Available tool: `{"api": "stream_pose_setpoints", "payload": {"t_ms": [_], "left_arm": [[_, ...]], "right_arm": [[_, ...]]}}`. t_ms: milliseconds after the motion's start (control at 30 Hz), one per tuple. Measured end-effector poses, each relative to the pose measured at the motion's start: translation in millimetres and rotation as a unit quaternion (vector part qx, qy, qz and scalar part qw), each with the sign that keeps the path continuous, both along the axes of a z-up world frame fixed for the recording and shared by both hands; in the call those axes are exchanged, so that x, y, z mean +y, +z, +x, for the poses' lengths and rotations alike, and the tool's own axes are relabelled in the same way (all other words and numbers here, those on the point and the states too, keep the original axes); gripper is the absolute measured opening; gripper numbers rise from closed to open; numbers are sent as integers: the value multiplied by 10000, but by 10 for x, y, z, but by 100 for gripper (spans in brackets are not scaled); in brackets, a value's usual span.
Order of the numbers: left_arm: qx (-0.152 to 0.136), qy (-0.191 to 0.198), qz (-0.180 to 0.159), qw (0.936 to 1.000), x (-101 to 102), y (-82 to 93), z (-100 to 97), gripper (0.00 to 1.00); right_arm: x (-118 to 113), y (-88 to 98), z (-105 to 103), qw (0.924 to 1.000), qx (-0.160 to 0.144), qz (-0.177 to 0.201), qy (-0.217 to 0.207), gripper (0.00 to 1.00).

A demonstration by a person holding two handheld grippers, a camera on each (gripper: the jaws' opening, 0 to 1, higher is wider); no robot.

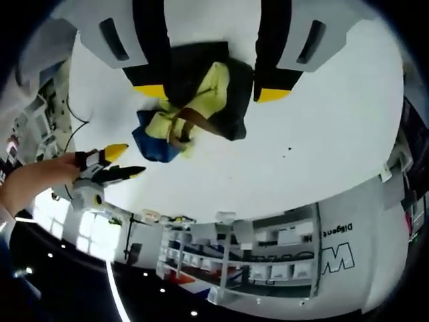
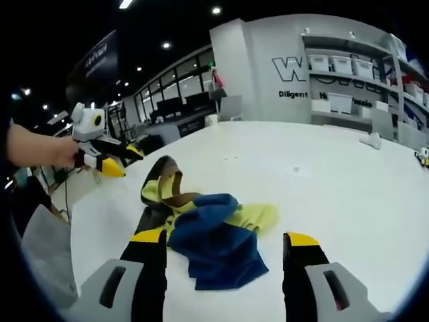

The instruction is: Fold the garment on the visible template until the final outline fits inside the template.

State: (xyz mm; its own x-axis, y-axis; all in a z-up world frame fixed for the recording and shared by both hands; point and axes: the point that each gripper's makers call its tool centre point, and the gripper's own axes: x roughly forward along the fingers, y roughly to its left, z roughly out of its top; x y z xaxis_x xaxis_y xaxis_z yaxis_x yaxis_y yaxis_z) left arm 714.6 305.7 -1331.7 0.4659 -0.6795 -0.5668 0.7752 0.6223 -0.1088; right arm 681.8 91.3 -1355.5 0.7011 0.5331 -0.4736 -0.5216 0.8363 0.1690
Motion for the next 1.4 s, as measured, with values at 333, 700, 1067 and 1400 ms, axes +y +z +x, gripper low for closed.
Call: {"api": "stream_pose_setpoints", "payload": {"t_ms": [333,700,1067,1400], "left_arm": [[251,-387,85,9989,-156,-246,355,46],[569,-825,55,9949,-312,-360,475,43],[907,-851,-125,9922,-344,-417,430,31],[784,-980,-103,9920,-271,-314,241,6]], "right_arm": [[121,-105,243,9994,168,3,287,54],[275,-134,420,9960,568,459,516,37],[437,-65,469,9899,842,942,650,36],[401,-127,299,9908,913,586,803,3]]}}
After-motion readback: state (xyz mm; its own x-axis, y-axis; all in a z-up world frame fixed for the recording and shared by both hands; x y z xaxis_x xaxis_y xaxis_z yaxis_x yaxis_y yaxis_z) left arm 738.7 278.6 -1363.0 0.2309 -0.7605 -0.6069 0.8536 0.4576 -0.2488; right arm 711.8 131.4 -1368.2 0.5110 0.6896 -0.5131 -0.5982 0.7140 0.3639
